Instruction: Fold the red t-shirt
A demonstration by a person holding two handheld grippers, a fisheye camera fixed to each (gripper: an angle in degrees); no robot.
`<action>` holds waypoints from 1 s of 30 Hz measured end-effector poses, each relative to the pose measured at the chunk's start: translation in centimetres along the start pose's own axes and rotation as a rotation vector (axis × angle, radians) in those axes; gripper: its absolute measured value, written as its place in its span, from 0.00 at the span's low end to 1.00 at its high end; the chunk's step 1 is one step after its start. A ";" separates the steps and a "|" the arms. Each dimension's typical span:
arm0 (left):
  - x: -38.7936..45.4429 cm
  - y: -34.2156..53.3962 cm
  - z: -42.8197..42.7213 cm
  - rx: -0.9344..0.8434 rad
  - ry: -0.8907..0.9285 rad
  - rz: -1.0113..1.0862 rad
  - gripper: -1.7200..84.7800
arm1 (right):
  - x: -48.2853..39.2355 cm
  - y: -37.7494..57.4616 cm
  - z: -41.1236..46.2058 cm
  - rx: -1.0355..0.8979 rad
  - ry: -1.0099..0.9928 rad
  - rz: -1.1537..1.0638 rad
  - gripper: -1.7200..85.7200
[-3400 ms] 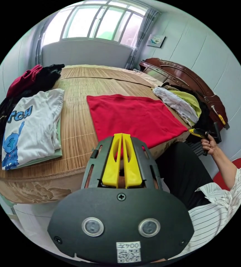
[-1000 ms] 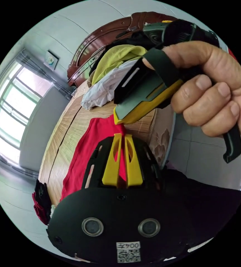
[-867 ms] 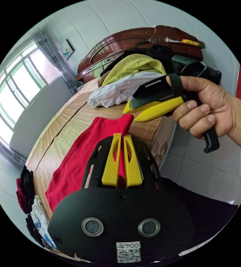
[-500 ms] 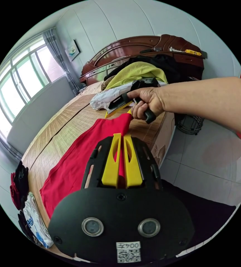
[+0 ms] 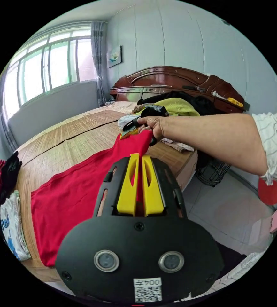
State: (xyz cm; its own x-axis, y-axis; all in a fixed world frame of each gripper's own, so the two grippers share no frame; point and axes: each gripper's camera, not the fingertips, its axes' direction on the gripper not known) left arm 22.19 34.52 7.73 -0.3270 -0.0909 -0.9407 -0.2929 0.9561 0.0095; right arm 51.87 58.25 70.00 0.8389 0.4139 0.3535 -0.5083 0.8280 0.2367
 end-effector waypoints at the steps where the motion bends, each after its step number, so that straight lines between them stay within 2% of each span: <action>1: -0.8 0.2 -0.8 0.013 0.002 -0.026 0.03 | -2.5 0.6 0.1 0.009 0.007 -0.035 0.04; 6: -8.2 3.4 -9.0 0.121 -0.019 -0.216 0.03 | -13.6 3.5 1.6 0.041 0.000 -0.172 0.03; 9: -12.8 6.0 -13.7 0.180 -0.037 -0.312 0.03 | -21.6 5.7 4.2 0.049 0.064 -0.276 0.02; 17: -27.6 15.9 -21.6 0.265 0.099 -0.760 0.04 | -39.8 11.8 20.4 -0.023 0.396 -0.466 0.02; 23: -36.8 23.4 -24.7 0.312 0.153 -1.007 0.04 | -47.0 15.7 34.7 -0.068 0.673 -0.586 0.02; 28: -42.3 28.2 -26.2 0.348 0.233 -1.193 0.04 | -49.6 17.4 42.9 -0.115 0.780 -0.625 0.03; 30: -44.4 30.7 -26.2 0.373 0.317 -1.305 0.04 | -50.1 17.8 45.4 -0.136 0.802 -0.632 0.03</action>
State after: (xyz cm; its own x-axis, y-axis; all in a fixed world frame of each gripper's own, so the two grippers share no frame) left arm 4.16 60.60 58.73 -0.2085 -0.9744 -0.0837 -0.3031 0.1457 -0.9418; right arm -8.08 35.10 97.60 0.8539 -0.0225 -0.5199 0.0553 0.9973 0.0475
